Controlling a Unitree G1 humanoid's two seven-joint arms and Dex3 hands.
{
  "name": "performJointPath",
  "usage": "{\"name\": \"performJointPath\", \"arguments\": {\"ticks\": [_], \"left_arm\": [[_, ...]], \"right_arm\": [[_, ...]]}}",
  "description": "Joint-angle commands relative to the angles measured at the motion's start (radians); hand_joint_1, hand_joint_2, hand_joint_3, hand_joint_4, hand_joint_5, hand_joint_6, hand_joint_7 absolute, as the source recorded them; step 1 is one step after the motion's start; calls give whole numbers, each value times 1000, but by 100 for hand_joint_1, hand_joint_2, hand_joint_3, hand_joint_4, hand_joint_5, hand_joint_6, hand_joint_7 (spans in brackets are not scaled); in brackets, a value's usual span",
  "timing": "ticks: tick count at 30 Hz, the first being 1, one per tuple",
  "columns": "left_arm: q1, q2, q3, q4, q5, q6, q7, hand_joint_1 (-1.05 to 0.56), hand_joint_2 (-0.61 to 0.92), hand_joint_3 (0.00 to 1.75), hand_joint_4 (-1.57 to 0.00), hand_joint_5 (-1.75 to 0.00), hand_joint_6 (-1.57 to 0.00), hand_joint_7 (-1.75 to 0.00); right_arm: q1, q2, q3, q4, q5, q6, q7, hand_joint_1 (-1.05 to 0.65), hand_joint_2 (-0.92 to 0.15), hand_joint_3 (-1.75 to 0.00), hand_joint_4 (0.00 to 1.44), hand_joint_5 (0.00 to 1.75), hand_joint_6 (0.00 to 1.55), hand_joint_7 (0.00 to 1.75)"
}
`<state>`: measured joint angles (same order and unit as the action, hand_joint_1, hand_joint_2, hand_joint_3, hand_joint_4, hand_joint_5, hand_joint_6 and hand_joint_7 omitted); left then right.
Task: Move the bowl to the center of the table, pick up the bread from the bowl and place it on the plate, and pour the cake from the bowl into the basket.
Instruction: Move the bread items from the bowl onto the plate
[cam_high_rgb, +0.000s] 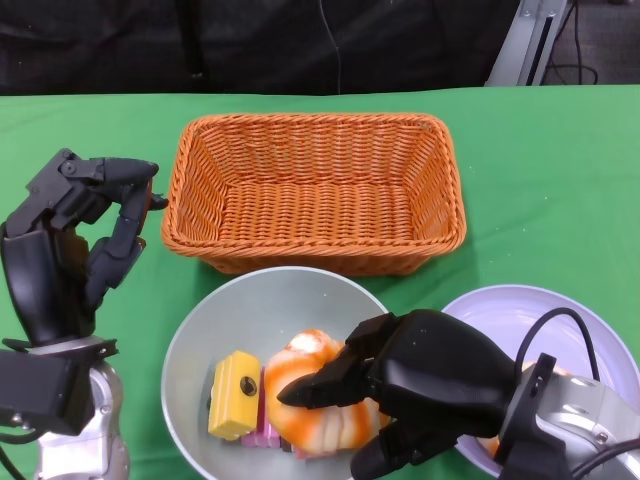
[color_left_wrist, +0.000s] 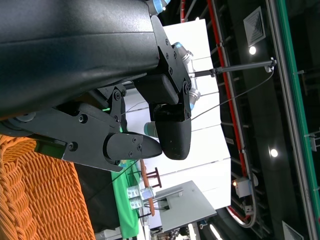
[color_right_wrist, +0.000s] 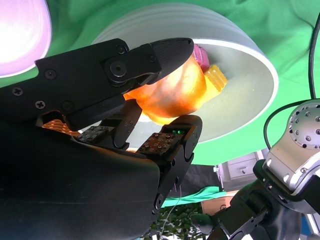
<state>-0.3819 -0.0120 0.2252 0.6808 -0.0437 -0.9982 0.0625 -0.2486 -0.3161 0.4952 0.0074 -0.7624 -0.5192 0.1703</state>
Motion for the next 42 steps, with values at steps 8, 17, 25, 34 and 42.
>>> {"name": "performJointPath", "arguments": {"ticks": [8,17,25,34,42], "left_arm": [[2,7,2,4,-5,-29,8,-15,92,36,-76,-135,-84,-104],[7,5,1,-5,-17,-26,0,-15,92,37,-76,-136,-83,-104],[15,1,0,-22,-9,-34,7,-15,92,39,-76,-136,-84,-103],[23,-2,-7,-44,-26,-43,-8,-15,92,39,-76,-137,-85,-102],[39,-5,-17,-77,-42,-27,-16,-16,92,37,-75,-138,-85,-99]], "right_arm": [[-36,10,19,55,-7,-10,-32,-87,-92,-6,89,30,61,0],[-53,18,39,78,-26,3,-38,-88,-92,-6,89,28,62,1],[-67,28,59,103,-68,19,-71,-89,-92,-5,91,23,65,1],[-65,31,98,100,-156,54,-113,-88,-92,-6,92,17,66,1],[-68,28,122,103,-198,82,-141,-86,-92,-3,96,13,69,1]]}}
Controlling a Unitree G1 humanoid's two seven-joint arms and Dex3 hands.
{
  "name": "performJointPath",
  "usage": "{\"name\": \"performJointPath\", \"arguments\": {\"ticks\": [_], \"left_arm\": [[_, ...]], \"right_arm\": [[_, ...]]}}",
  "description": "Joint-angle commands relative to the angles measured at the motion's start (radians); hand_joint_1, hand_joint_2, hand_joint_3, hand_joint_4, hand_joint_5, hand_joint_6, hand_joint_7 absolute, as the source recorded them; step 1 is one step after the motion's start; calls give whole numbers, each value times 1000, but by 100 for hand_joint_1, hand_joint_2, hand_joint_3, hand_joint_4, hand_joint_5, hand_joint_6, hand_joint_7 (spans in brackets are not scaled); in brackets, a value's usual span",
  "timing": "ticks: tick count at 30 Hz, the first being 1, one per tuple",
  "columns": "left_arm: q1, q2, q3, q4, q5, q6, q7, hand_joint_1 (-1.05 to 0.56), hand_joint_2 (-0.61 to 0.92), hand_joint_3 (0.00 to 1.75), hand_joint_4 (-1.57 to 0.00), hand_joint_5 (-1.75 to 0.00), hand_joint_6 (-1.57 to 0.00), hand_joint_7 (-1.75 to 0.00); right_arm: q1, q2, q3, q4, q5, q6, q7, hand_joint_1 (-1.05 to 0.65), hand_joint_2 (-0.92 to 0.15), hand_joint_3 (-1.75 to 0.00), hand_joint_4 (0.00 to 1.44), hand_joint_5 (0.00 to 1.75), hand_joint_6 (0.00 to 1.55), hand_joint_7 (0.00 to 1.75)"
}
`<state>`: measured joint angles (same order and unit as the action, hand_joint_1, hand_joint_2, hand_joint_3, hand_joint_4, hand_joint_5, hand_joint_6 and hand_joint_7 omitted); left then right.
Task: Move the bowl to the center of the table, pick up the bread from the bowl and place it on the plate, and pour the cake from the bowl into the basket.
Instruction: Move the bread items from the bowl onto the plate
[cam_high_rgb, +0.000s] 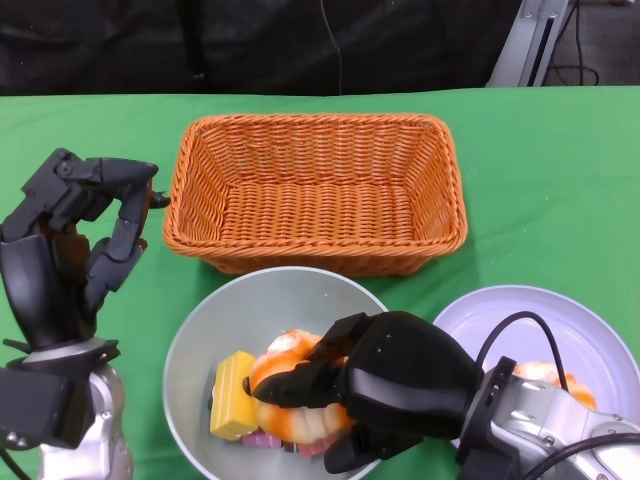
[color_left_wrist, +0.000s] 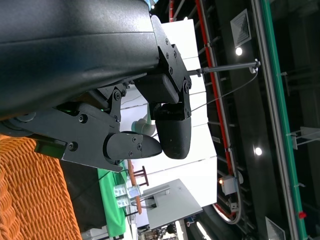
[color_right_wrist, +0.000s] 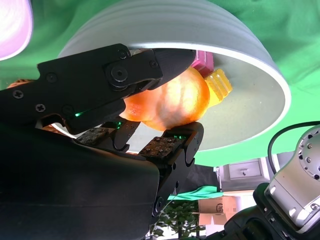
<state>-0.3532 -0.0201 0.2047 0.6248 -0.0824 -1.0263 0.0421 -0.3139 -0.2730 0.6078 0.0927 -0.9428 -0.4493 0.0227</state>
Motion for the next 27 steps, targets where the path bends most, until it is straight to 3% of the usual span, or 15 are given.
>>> {"name": "performJointPath", "arguments": {"ticks": [1,4,9,14,16,17,18,20,24,27], "left_arm": [[11,3,3,-23,-4,2,4,-16,92,37,-75,-138,-85,-99],[14,3,2,-27,-7,3,2,-16,92,37,-75,-138,-85,-98],[17,4,3,-33,3,4,8,-15,92,38,-75,-137,-85,-97],[17,5,4,-32,-2,1,5,-15,92,39,-75,-137,-86,-97],[17,6,2,-30,-11,-3,-2,-14,92,39,-75,-137,-86,-97],[17,6,3,-29,-11,-4,-2,-14,92,39,-76,-135,-87,-95],[18,6,3,-31,-7,-3,0,-14,92,39,-76,-135,-87,-95],[19,7,3,-30,-2,-9,1,-14,92,38,-76,-134,-87,-94],[16,8,6,-23,10,-22,6,-15,92,38,-76,-134,-88,-94],[15,7,6,-20,4,-26,4,-14,92,38,-76,-134,-88,-93]], "right_arm": [[-4,-16,11,18,-18,13,4,-86,-92,-3,96,13,70,1],[-11,-17,18,33,-26,1,-21,-86,-92,-2,97,11,70,1],[-35,-17,34,85,-30,-39,-84,-65,-90,0,111,14,82,4],[-52,-20,43,115,-3,-68,-100,-63,-90,0,113,13,83,2],[-68,-20,46,144,38,-110,-92,-46,-87,0,114,33,92,3],[-74,-20,47,154,50,-124,-88,-39,-87,0,103,60,96,2],[-77,-21,48,161,56,-132,-86,-37,-87,0,98,72,97,1],[-82,-20,48,175,67,-148,-87,-29,-86,0,95,88,100,2],[-94,-23,47,183,93,-164,-56,-24,-86,0,88,103,102,1],[-95,-27,45,180,98,-164,-40,-27,-84,0,87,95,103,1]]}}
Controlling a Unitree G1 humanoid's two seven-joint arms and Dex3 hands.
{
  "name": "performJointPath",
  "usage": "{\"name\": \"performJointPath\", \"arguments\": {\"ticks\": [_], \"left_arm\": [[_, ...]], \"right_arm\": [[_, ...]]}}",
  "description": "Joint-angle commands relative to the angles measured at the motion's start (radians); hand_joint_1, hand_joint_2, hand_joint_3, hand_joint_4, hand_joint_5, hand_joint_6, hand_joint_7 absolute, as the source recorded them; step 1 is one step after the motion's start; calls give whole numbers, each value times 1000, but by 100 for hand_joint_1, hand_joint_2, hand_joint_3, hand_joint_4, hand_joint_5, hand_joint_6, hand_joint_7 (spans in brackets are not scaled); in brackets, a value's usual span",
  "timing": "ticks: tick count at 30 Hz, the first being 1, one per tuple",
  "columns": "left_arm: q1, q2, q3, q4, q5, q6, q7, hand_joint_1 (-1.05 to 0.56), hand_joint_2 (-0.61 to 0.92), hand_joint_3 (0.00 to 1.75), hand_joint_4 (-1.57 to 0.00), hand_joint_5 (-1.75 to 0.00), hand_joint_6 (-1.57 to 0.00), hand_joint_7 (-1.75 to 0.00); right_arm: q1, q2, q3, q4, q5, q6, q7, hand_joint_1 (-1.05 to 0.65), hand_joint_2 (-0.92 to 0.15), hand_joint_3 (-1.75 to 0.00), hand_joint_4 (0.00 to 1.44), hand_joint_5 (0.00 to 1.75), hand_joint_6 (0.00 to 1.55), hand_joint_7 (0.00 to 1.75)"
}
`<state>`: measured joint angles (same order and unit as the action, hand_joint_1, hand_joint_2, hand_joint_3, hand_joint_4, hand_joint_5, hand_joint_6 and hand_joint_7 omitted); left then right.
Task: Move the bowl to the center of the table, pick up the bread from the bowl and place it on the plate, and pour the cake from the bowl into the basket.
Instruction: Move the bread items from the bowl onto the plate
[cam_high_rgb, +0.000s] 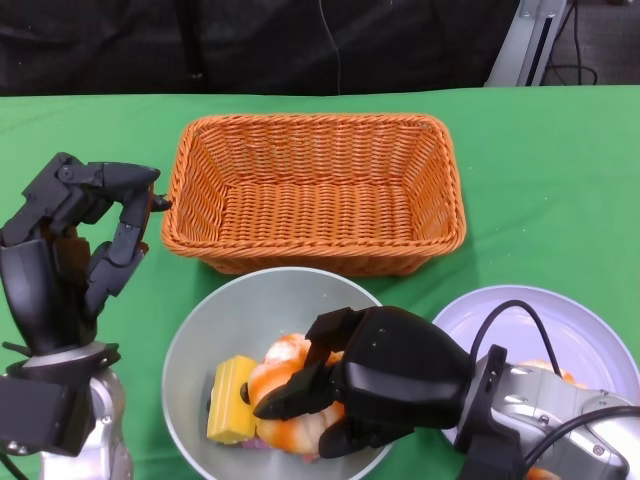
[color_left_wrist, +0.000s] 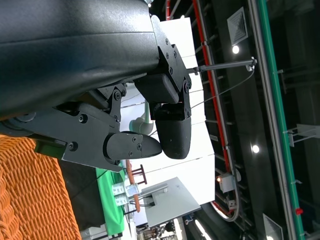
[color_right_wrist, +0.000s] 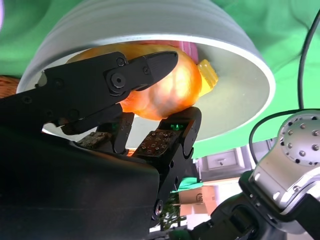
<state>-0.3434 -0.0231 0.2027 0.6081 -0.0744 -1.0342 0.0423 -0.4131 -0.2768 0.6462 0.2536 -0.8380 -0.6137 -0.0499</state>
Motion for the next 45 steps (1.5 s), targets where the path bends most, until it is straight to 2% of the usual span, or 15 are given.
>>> {"name": "performJointPath", "arguments": {"ticks": [1,2,5,17,20,27,29,32,44,45], "left_arm": [[5,8,7,-5,-7,-15,3,-14,92,38,-76,-134,-88,-93],[6,7,6,-7,-12,-13,0,-14,92,37,-77,-134,-89,-92],[6,8,5,-8,-17,-11,-2,-14,92,37,-77,-133,-89,-92],[2,10,11,2,-5,-22,8,-15,92,38,-77,-133,-90,-91],[-1,10,15,8,6,-27,16,-15,92,38,-76,-135,-89,-92],[-4,11,12,16,-15,-33,-1,-14,92,38,-75,-137,-88,-93],[-6,11,14,18,-9,-33,4,-15,92,38,-75,-138,-88,-94],[-5,11,18,18,4,-28,13,-16,92,38,-75,-136,-88,-93],[-9,14,22,38,-9,-40,-2,-14,92,37,-76,-134,-89,-91],[-9,14,20,39,-15,-41,-6,-14,92,37,-77,-133,-89,-91]], "right_arm": [[4,-24,6,22,-7,-3,30,-29,-84,0,91,85,105,1],[4,-25,6,23,-8,-6,28,-31,-84,0,96,72,106,1],[2,-23,6,34,-10,-19,14,-32,-83,0,100,62,109,1],[-16,-11,6,91,-3,-74,-45,-31,-85,0,98,60,108,0],[-21,-6,3,110,-7,-91,-75,-30,-86,0,94,70,110,1],[-40,4,5,168,-21,-141,-165,-31,-84,0,95,78,114,2],[-46,7,5,186,-19,-154,-182,-28,-84,0,91,92,116,2],[-53,14,7,218,-31,-171,-225,-25,-84,0,87,104,117,1],[-71,41,-13,304,-15,-253,-335,-22,-84,0,84,118,122,3],[-73,44,-14,311,-17,-259,-347,-21,-85,0,83,123,123,4]]}}
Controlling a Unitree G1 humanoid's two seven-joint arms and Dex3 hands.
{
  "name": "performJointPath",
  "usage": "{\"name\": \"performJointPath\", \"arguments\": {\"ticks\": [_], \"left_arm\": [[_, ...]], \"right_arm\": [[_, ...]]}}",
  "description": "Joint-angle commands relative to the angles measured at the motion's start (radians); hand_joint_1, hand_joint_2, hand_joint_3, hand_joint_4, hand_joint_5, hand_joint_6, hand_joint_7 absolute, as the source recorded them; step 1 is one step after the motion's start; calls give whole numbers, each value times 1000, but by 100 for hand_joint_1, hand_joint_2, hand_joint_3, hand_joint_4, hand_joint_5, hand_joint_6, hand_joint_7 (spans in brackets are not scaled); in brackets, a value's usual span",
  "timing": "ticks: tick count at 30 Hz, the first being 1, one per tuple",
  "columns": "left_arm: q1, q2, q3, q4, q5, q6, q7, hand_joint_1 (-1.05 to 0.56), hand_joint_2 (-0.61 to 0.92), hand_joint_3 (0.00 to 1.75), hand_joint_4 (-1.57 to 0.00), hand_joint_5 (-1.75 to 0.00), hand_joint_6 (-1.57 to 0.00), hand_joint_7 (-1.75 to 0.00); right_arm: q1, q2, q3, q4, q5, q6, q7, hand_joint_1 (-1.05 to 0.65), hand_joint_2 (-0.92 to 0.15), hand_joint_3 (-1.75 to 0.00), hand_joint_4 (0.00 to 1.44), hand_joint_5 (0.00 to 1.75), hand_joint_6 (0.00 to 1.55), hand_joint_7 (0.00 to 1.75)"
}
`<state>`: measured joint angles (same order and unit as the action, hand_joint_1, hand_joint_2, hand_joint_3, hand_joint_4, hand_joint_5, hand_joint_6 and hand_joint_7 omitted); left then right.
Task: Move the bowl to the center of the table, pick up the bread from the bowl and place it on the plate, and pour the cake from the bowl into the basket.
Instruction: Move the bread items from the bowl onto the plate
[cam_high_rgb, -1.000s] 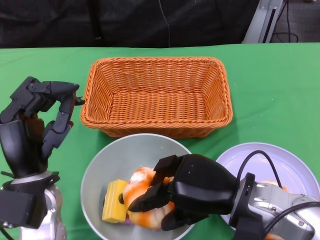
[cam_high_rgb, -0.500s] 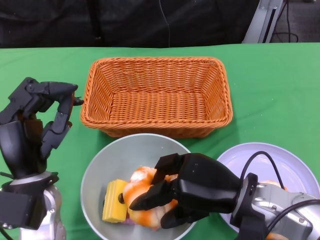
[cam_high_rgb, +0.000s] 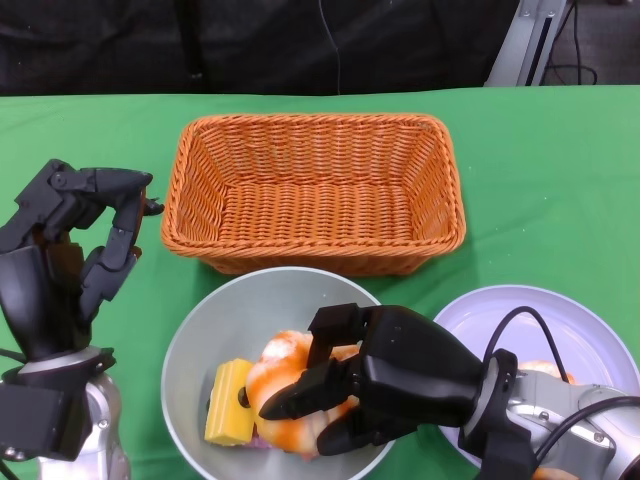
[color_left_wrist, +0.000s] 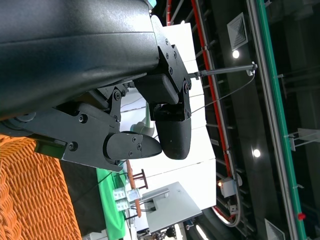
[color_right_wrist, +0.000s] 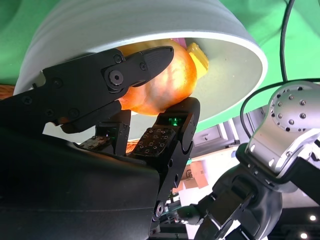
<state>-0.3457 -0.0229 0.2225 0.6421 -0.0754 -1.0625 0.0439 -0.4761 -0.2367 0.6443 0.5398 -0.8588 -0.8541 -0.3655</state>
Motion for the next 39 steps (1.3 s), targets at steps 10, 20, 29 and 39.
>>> {"name": "performJointPath", "arguments": {"ticks": [10,20,29,39], "left_arm": [[-13,18,14,21,22,-23,16,-14,92,37,-76,-134,-89,-91],[-14,21,8,28,-2,-29,-5,-15,92,38,-74,-137,-87,-92],[-13,24,8,25,0,-21,1,-15,92,37,-75,-136,-87,-92],[-17,32,7,36,-17,-15,-10,-15,92,37,-75,-135,-88,-93]], "right_arm": [[-31,22,-32,72,23,-57,-72,-18,-86,-1,80,130,123,9],[-42,36,-87,81,41,-81,-113,-19,-88,0,78,136,122,15],[-34,36,-130,69,85,-126,-112,-18,-91,-1,67,147,77,90],[7,18,-175,5,145,-146,-48,-18,-90,0,75,140,83,83]]}}
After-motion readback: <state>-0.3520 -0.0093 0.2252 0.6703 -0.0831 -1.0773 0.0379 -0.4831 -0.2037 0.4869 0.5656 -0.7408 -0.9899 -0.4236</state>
